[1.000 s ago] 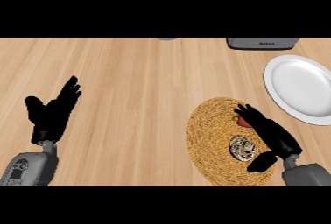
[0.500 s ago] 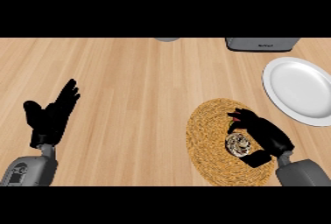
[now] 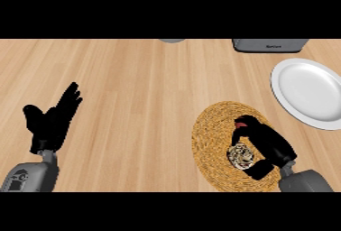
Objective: Pick the cupcake from the placemat and place it in the plate
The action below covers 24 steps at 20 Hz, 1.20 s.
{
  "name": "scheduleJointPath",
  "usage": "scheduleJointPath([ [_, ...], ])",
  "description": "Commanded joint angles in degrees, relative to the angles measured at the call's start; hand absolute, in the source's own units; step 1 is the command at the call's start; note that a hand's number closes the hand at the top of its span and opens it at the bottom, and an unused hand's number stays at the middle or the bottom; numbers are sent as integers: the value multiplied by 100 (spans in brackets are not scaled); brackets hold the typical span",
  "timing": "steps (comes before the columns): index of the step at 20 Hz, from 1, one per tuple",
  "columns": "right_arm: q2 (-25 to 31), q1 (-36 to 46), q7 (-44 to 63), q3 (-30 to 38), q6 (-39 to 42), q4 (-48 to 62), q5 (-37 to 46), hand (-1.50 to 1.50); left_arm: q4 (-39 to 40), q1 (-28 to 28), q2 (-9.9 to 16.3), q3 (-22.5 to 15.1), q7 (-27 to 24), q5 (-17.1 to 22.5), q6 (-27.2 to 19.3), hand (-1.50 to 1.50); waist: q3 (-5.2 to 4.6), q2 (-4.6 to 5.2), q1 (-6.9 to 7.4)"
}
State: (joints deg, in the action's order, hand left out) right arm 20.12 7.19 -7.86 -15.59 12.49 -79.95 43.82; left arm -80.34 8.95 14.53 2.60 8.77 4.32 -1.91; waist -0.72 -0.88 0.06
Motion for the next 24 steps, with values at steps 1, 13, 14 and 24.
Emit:
scheduleJointPath([
  [1, 409, -296, -876, 135, 8, 149, -53, 150, -24, 186, -5, 51, 163, 17, 52, 0, 73, 87, -20],
  [13, 730, -1051, -2065, 1230, -1308, -1816, -685, 150, -89, -87, -57, 78, 65, -82, -18, 0, 75, 48, -163],
  [14, 646, -962, -1973, 1332, -1475, -1868, -624, 150, -167, -142, 51, 148, 145, 5, 91, 0, 75, 53, -103],
  [24, 841, -57, -1046, 2996, -822, -1319, -1971, 150, 182, 243, -106, 129, -12, -143, 52, 0, 71, 96, -6],
])
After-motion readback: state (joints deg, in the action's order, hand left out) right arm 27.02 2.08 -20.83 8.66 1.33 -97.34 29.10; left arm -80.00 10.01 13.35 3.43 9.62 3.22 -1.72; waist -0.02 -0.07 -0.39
